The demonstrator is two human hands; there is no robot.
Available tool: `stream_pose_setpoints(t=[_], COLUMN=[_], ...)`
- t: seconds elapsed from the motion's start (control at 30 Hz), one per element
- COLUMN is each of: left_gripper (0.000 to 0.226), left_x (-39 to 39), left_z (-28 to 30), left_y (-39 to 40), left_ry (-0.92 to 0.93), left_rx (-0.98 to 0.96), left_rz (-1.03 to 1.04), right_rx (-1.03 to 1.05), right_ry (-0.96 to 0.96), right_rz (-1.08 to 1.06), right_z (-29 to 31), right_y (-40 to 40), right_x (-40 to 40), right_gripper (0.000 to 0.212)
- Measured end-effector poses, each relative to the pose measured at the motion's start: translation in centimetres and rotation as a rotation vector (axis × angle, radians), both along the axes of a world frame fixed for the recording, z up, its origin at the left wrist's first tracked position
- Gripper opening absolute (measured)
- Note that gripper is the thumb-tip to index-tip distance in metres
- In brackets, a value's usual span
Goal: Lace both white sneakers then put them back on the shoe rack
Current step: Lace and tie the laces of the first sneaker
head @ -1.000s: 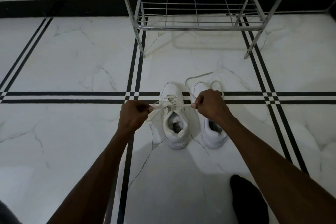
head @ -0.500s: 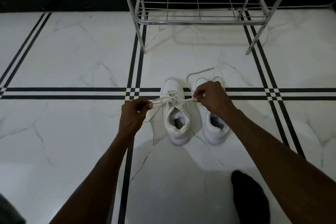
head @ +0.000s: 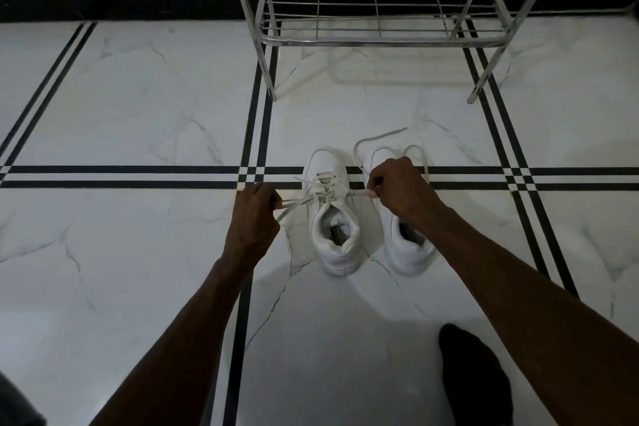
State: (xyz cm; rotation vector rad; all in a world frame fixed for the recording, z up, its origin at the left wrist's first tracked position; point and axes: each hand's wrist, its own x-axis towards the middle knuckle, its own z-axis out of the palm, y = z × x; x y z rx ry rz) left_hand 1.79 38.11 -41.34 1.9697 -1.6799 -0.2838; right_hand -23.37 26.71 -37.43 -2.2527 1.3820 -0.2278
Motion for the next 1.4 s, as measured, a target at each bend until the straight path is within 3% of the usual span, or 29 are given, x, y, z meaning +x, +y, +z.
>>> stream_pose_setpoints(t=[0.17, 0.33, 0.53, 0.77, 0.97, 1.07, 1.1, 1.17, 1.23, 1.3, 1.4], left_gripper=[0.024, 0.021, 0.033, 0.041, 0.035, 0.025, 0.021, 0.012, 0.029, 0.042, 0.048], left_x=[0.0, -0.4, 0.0, 0.7, 1.0, 0.5, 0.4, 0.2, -0.5, -1.3, -2.1], left_z=[-0.1, -0.1, -0.1, -0.7, -1.2, -1.1, -0.9, -0.4, 0.0, 0.2, -0.3], left_y=[-0.1, 0.2, 0.3, 0.6, 0.5, 0.6, 0.5, 0.1, -0.3, -0.6, -0.9], left_ry=[0.135, 0.138, -0.016, -0.165, -0.112, -0.05, -0.04, -0.01, 0.003, 0.021, 0.058], left_rx=[0.023, 0.045, -0.004, 0.001, 0.064, 0.097, 0.105, 0.086, 0.108, 0.155, 0.213], left_rz=[0.097, 0.091, -0.005, -0.071, -0.054, -0.001, 0.003, 0.002, -0.041, -0.133, -0.198], right_rx=[0.188, 0.088, -0.018, -0.011, 0.035, -0.166, -0.244, -0.264, -0.192, -0.152, -0.085], right_ry=[-0.235, -0.165, -0.029, 0.094, 0.157, 0.161, 0.186, 0.217, 0.152, 0.134, 0.206], right_rz=[-0.198, -0.077, 0.005, 0.007, -0.049, 0.003, 0.049, 0.136, 0.222, 0.35, 0.422], right_z=[1.0, 1.2, 0.9, 0.9, -0.8, -1.1, -1.0, -0.7, -0.4, -0.3, -0.6], right_y=[-0.2, -0.3, -0.2, -0.1, 0.3, 1.0, 0.9, 0.6, 0.5, 0.8, 0.9], right_x=[-1.2, -0.9, -0.5, 0.0, -0.1, 0.1, 0.2, 0.7, 1.9, 3.2, 3.8], right_gripper=[0.018, 0.014, 0.004, 0.011, 0.019, 0.008, 0.013, 0.043, 0.07, 0.075, 0.057])
